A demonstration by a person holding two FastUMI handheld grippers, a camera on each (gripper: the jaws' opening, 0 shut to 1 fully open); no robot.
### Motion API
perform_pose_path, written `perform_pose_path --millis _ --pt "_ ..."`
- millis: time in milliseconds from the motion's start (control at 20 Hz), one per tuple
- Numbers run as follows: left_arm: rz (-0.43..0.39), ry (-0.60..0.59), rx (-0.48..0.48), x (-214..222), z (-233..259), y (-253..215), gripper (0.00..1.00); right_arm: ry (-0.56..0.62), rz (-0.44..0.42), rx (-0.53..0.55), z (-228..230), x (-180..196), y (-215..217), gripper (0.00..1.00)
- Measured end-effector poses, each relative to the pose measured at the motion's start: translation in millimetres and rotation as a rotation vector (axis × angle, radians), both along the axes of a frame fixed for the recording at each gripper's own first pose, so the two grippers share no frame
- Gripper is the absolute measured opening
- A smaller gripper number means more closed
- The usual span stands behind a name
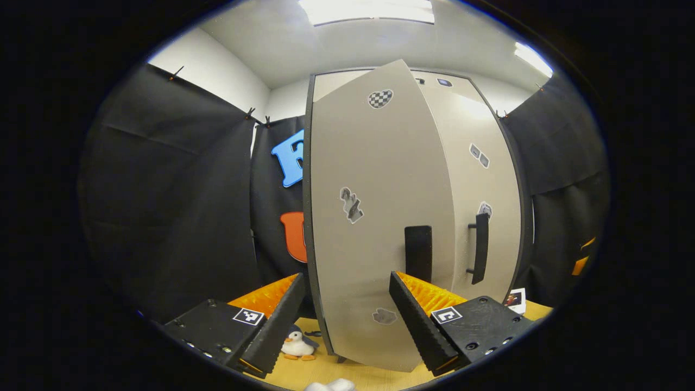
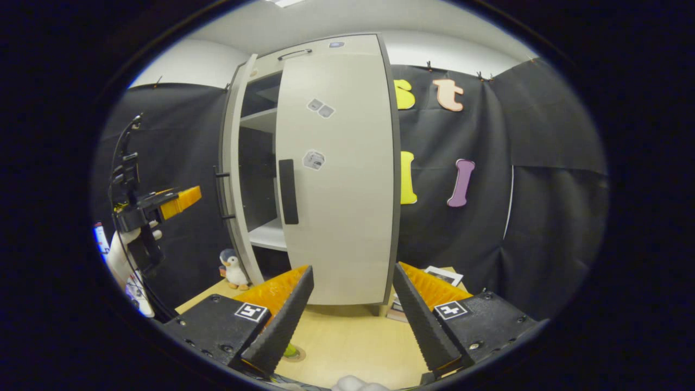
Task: Grasp the bottle in the cabinet with the left hand and place it on the coaster, then close the right door with the right hand and the left door with the left hand.
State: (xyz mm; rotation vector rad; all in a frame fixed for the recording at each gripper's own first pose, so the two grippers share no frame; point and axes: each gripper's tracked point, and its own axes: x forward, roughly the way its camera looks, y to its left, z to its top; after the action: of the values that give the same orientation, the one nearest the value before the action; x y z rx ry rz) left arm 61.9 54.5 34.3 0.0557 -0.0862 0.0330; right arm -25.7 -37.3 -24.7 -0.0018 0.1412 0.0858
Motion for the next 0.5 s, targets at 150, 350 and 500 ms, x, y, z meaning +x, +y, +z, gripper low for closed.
perform_pose_path --millis 150,350,500 --pt "-0.023 0.007 0.008 -6.7 -1.3 -9.8 0.96 -0.014 -0.002 -0.001 3.2 1.7 3.1 0.97" --pt "-0.052 0.006 0.003 -18.4 0.9 -22.7 0.96 -0.049 -0.022 -0.013 12.9 1.8 2.9 0.97" --pt "-0.069 0.008 -0.007 -29.4 0.8 -30.6 0.96 -0.072 -0.027 -0.007 18.3 2.3 5.4 0.97"
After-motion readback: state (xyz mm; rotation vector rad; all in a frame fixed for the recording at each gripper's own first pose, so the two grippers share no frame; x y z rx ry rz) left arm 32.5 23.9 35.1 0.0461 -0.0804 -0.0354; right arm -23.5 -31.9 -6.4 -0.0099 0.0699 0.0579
